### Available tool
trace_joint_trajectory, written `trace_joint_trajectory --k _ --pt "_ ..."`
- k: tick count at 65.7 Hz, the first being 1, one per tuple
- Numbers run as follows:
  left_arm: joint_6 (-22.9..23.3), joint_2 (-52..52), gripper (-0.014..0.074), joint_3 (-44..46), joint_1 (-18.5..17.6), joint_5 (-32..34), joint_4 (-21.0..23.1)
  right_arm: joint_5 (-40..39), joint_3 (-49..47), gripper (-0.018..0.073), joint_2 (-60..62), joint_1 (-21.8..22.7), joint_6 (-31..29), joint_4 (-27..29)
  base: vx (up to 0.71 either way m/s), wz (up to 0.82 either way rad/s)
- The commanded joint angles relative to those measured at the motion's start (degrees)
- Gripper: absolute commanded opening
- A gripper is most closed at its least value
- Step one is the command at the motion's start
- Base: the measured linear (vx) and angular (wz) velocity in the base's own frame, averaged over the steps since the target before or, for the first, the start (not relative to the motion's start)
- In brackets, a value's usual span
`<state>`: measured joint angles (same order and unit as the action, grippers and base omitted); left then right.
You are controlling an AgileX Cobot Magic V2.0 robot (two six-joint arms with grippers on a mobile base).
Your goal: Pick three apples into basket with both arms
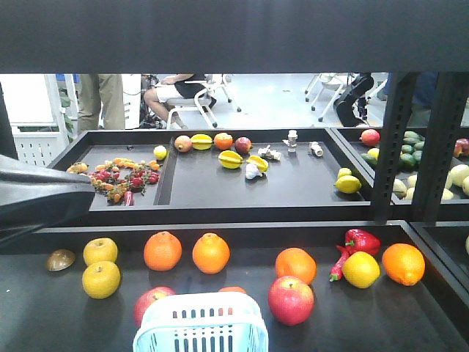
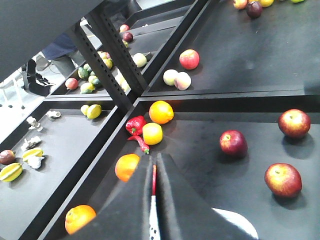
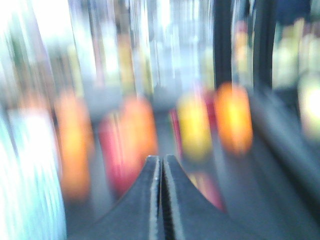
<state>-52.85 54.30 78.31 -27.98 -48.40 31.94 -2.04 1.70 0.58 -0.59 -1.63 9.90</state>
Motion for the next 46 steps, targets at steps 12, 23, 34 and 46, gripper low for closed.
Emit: trace_joint_trajectory --k 12,23,34,46 --pt "0.5 -0.4 -0.0008 1.6 -0.3 3.4 1.8 8.3 -14.4 -0.0004 -7.5 0.2 -7.9 0.6 0.00 0.00" --pt "0.5 -0.4 -0.0008 1.6 -0.3 3.4 1.8 35.5 -29.4 -0.0004 -21.4 0.2 -11.2 -1.9 0.00 0.00" --pt "0.5 -0.4 -0.0008 1.6 -0.3 3.4 1.8 42.9 -33.9 -0.0004 -27.9 0.2 -11.2 -1.4 0.00 0.00" --pt "0.5 -0.4 -0.0008 1.6 -0.3 3.4 1.8 44.2 -34.1 -0.0004 -28.4 0.2 -11.2 1.4 0.00 0.00"
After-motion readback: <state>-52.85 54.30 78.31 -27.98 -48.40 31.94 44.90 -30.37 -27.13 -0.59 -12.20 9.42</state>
